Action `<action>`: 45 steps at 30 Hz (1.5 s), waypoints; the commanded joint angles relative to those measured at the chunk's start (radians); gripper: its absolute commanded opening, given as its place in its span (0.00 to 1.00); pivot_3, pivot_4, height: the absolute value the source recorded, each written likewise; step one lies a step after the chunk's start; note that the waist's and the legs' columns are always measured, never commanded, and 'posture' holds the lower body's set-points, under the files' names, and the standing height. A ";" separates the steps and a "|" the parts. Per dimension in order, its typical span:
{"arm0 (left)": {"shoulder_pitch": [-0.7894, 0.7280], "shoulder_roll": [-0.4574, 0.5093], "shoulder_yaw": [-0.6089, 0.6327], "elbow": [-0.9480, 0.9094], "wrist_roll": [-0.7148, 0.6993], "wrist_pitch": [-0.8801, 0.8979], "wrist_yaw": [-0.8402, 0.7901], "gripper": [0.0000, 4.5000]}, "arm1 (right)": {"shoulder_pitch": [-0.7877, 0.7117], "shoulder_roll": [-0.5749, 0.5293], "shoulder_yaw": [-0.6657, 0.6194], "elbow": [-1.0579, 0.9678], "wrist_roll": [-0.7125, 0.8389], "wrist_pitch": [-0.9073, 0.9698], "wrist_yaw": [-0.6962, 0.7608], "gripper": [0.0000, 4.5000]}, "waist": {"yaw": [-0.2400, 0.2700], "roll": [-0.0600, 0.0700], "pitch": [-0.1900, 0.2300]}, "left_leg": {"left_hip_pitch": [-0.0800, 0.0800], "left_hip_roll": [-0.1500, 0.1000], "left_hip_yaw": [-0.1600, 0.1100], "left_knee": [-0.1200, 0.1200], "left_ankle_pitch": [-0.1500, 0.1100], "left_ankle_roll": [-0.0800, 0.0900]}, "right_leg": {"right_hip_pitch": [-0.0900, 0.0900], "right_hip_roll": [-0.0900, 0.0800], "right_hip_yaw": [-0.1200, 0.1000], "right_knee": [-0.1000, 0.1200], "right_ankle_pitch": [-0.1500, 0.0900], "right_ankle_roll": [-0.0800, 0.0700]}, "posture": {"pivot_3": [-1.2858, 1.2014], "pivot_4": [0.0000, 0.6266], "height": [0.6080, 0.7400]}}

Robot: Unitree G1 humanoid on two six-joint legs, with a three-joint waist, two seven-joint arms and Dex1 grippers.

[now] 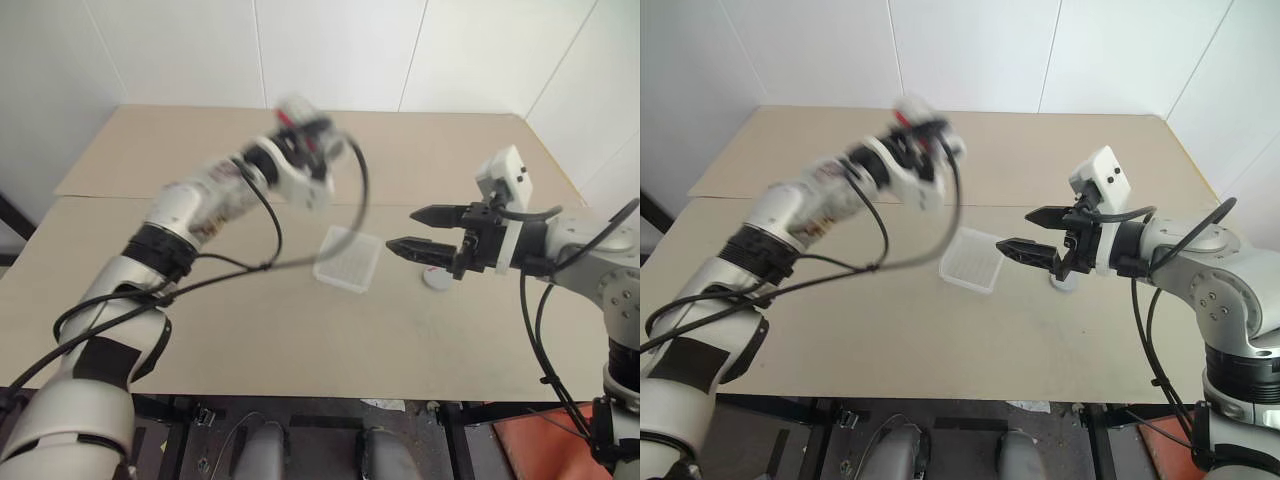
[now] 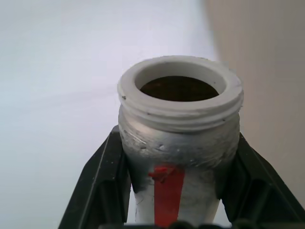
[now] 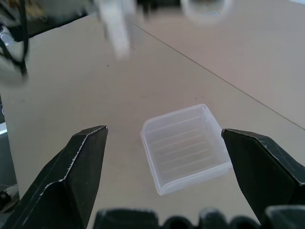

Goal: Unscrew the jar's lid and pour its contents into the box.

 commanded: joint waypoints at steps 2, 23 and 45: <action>-0.022 -0.015 -0.208 0.028 0.350 0.042 0.169 0.50 | -0.024 0.022 -0.057 -0.015 0.044 -0.009 -0.030 0.99 | -0.009 0.000 0.000 | 0.000 0.000 0.000 0.000 0.000 0.000 | -0.002 0.001 0.001 0.001 0.000 0.000 | 0.52 0.24 1.00; 0.056 0.071 -0.217 -0.237 0.453 0.049 0.128 0.50 | 0.001 0.025 -0.109 -0.060 0.172 -0.017 -0.135 0.99 | -0.007 0.000 0.000 | -0.001 0.001 0.000 -0.001 0.000 0.000 | -0.002 0.001 0.001 0.001 0.000 0.000 | 0.52 0.24 1.00; 0.135 -0.285 0.836 -0.162 -0.828 0.994 -0.451 0.50 | 0.025 0.037 -0.095 -0.055 0.171 -0.050 -0.123 0.99 | -0.036 0.000 0.000 | 0.000 0.002 -0.001 0.001 0.000 0.000 | -0.001 0.001 0.000 0.001 0.000 0.000 | 0.52 0.24 1.00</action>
